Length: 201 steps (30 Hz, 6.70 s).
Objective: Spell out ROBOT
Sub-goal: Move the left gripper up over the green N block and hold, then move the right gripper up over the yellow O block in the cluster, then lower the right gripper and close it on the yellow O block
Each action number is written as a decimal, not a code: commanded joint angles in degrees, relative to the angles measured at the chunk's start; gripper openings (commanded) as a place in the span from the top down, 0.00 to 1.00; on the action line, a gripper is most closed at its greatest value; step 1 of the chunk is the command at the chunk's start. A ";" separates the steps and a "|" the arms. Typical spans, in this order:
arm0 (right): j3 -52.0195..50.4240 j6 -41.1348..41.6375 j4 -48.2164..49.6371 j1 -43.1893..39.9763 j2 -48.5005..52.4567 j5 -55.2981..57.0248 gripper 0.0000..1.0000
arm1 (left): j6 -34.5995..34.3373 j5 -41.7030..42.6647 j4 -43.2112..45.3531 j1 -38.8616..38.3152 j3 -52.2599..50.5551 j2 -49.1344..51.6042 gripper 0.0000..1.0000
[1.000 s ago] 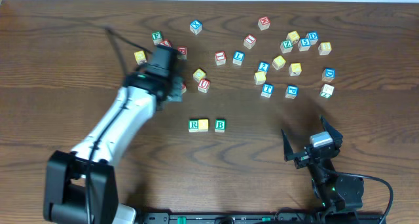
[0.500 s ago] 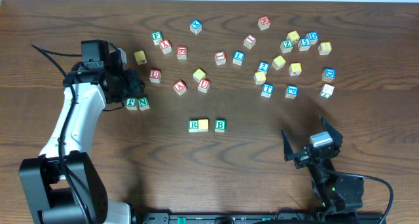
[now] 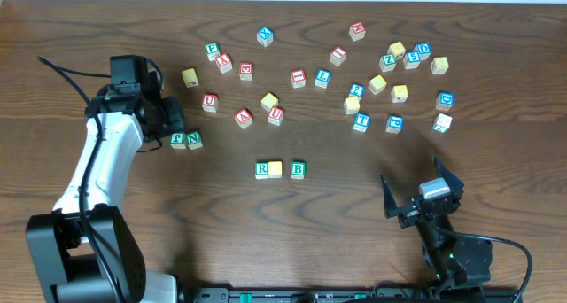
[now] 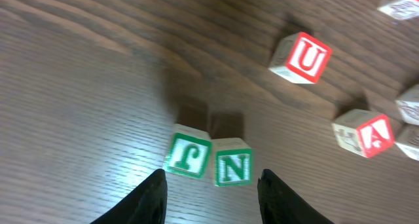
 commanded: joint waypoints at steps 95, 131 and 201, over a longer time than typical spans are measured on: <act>129.57 -9.84 -83.73 0.52 122.90 0.37 0.06 | 0.52 -2.97 -0.20 0.04 1.16 -0.68 0.55; 106.33 -2.58 -49.09 1.60 129.96 11.91 0.12 | 0.52 -2.97 -0.20 0.04 1.16 -0.66 0.55; 113.35 -1.75 -52.83 1.60 134.16 8.57 0.48 | 0.52 -2.97 -0.20 0.04 1.16 -0.68 0.55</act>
